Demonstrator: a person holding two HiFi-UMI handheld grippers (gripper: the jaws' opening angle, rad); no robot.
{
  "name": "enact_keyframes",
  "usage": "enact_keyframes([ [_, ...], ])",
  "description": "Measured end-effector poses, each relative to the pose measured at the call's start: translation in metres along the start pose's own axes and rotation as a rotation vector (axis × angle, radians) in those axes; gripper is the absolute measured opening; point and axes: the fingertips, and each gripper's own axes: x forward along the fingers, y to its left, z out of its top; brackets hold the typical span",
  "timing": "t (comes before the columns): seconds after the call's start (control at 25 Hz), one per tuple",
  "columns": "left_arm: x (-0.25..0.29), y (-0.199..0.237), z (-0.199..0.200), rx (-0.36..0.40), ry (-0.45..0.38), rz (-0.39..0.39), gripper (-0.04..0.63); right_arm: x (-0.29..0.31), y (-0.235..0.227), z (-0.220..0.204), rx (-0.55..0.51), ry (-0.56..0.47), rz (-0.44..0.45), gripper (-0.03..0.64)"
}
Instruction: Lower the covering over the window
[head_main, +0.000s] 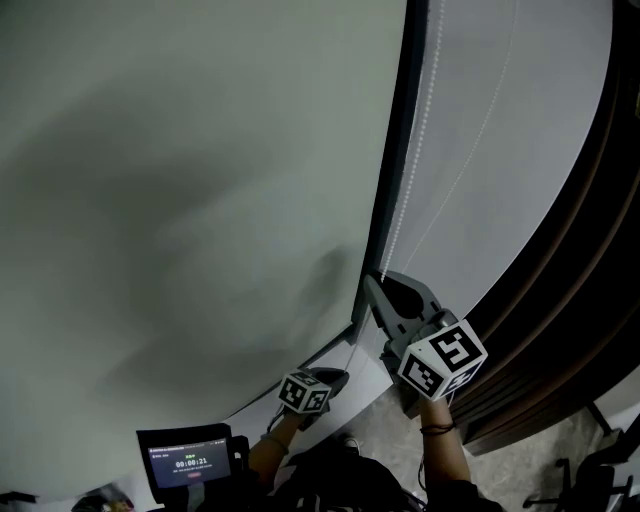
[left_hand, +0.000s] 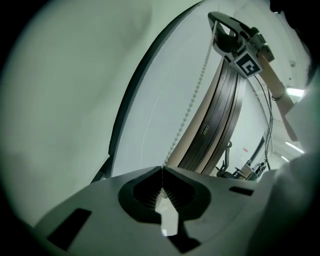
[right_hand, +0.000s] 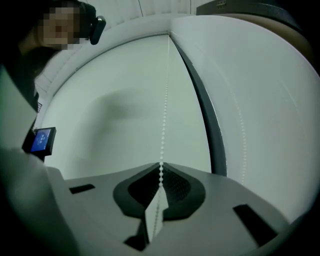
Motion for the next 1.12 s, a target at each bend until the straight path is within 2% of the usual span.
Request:
enact_keyframes([
  [0.08, -0.001, 0.002, 0.000, -0.015, -0.006, 0.004, 0.006, -0.003, -0.002, 0.001, 0.051, -0.037, -0.003, 0.012],
  [0.16, -0.003, 0.005, -0.008, -0.026, 0.021, 0.011, 0.006, -0.005, -0.007, -0.008, 0.123, -0.054, -0.007, 0.011],
  [0.28, -0.008, 0.009, -0.037, 0.001, 0.124, 0.034, 0.006, -0.010, -0.018, -0.045, 0.182, -0.012, -0.038, 0.011],
  [0.36, -0.008, 0.010, -0.058, -0.029, 0.130, 0.034, 0.006, -0.016, -0.024, -0.075, 0.235, 0.023, -0.060, 0.011],
  [0.52, -0.012, 0.017, -0.077, -0.141, 0.081, 0.085, 0.018, -0.024, -0.026, -0.147, 0.301, 0.166, -0.085, 0.011],
  [0.68, -0.022, 0.028, -0.063, -0.147, 0.007, 0.134, 0.075, -0.040, -0.019, -0.257, 0.344, 0.418, -0.119, 0.011],
  [0.76, -0.022, 0.029, -0.054, -0.148, -0.025, 0.127, 0.084, -0.055, -0.018, -0.295, 0.391, 0.478, -0.143, 0.011],
  [0.84, -0.023, 0.028, -0.043, -0.137, -0.045, 0.119, 0.086, -0.062, -0.021, -0.302, 0.425, 0.475, -0.164, 0.011],
  [1.0, -0.031, 0.019, -0.014, -0.123, -0.117, 0.107, 0.086, -0.066, -0.027, -0.297, 0.344, 0.501, -0.186, 0.011],
  [1.12, -0.030, 0.008, 0.008, -0.104, -0.184, 0.071, 0.086, -0.074, -0.028, -0.292, 0.395, 0.463, -0.194, 0.015],
])
